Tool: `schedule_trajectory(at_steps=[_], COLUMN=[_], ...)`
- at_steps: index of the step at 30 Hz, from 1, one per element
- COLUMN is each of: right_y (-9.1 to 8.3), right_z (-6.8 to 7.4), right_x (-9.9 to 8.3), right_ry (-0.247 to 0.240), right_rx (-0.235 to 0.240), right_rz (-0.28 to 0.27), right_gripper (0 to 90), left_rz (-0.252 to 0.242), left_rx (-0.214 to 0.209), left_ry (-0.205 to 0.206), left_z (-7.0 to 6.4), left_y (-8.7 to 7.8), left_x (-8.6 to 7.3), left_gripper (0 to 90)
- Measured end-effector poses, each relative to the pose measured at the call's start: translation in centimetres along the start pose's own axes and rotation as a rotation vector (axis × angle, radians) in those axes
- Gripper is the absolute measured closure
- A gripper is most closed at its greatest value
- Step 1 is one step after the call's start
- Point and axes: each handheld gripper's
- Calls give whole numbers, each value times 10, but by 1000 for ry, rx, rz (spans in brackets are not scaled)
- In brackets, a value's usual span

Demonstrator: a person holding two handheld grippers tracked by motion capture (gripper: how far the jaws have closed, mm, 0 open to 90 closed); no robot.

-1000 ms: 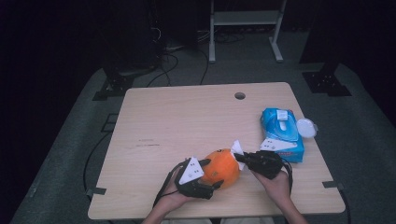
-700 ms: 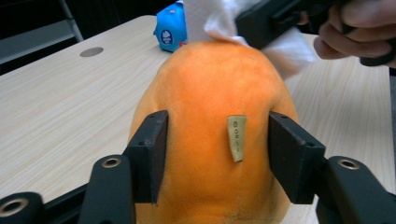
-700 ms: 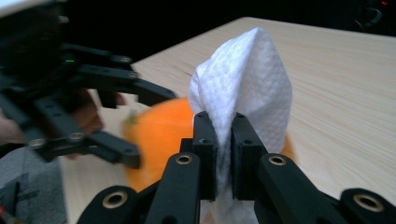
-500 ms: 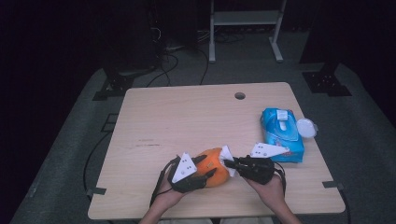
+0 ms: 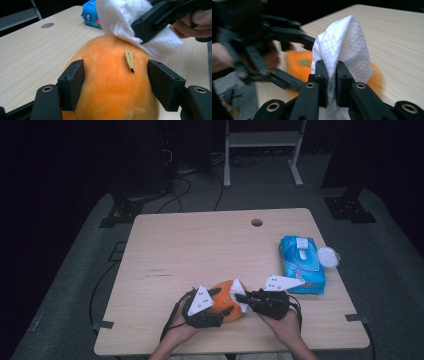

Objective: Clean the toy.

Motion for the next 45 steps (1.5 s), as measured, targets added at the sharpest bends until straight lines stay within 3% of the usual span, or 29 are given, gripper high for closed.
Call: schedule_trajectory(at_steps=[2,9,14,19,21,24,29,36,40,43,45], right_y=[2,-6,-2,-3,-3,-1,2,-2,0,5,6], right_z=[3,-25,-14,-20,-21,-17,1,-16,-9,3,1], right_x=[1,-10,-6,-9,-10,-9,-2,-8,-6,-2,-2], right_ry=[-23,73,17,44,47,45,-22,36,22,-45,-31], right_rx=[-9,-73,-76,-72,-73,-79,-43,-65,-46,-38,-25], right_rz=[12,6,26,29,33,36,34,31,40,63,57], right_gripper=[815,814,815,816,815,817,816,816,818,819,819], left_rz=[0,-1,6,33,42,52,56,27,55,74,69], left_rx=[-5,-34,-46,-28,-41,-36,-56,-58,-26,-18,-22], left_ry=[4,9,5,-52,-71,-50,-26,-83,-79,-78,-84], left_z=[-1,-2,0,11,13,11,7,13,17,19,20], left_y=[-1,2,0,-8,-7,-7,-6,-12,-11,-11,-13], left_x=[0,0,-1,2,-1,0,-1,4,1,-1,0], left_gripper=[318,321,313,204,205,257,280,225,269,267,247])
Point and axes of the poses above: each handheld gripper's, and its own axes: y roughly forward along the jaws, x roughly out of its top, z roughly to its left, and after that the axes turned 1 degree about z, right-handed
